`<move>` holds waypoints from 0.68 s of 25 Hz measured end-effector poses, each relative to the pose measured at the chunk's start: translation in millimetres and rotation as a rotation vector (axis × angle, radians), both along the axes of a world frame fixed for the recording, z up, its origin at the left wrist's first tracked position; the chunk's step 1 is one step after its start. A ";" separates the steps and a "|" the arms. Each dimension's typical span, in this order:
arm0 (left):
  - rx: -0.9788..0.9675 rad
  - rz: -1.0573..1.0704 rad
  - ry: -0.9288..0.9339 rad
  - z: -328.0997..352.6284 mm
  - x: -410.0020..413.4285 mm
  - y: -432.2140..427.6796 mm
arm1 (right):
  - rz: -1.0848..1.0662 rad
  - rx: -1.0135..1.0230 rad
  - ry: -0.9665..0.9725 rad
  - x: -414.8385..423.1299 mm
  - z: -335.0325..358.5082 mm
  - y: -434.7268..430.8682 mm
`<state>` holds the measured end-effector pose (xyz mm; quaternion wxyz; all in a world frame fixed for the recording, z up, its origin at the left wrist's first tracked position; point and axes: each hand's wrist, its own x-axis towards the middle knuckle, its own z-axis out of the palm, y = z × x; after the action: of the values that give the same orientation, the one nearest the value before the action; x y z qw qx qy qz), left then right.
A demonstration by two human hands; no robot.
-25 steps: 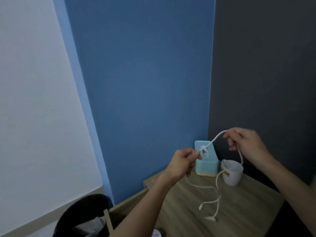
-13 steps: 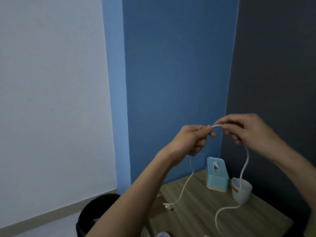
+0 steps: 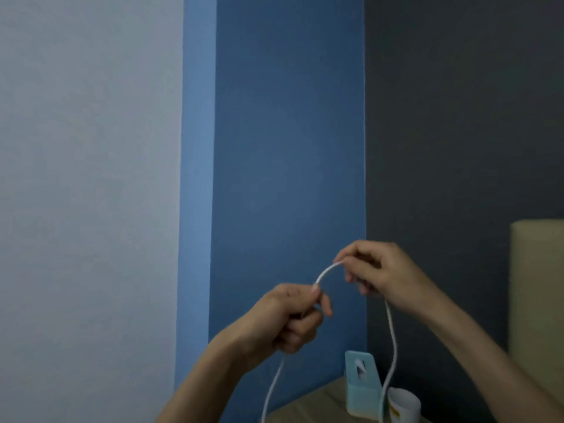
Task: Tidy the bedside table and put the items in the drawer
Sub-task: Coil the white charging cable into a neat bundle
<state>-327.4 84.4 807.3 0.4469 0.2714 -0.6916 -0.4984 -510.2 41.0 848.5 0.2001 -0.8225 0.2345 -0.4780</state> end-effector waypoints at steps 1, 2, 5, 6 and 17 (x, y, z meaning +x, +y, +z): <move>-0.008 0.014 -0.007 0.2 -3.4 1.3 | 0.054 0.008 0.095 2.2 -1.1 7.7; -0.021 0.030 -0.009 1.4 -6.9 2.0 | 0.086 -0.011 0.167 5.1 -2.4 14.6; 0.008 -0.022 0.038 3.9 -13.3 6.9 | -0.023 -0.075 0.020 2.1 5.0 14.3; 0.027 -0.064 0.055 2.9 -13.6 8.6 | -0.071 -0.076 -0.055 -3.5 8.8 12.9; 0.126 0.058 0.186 10.3 -20.1 11.9 | -0.050 -0.125 0.152 -7.6 17.0 14.3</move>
<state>-347.5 96.3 817.6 0.5054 0.2714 -0.6064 -0.5507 -517.8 55.3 865.5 0.1181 -0.8612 0.2390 -0.4327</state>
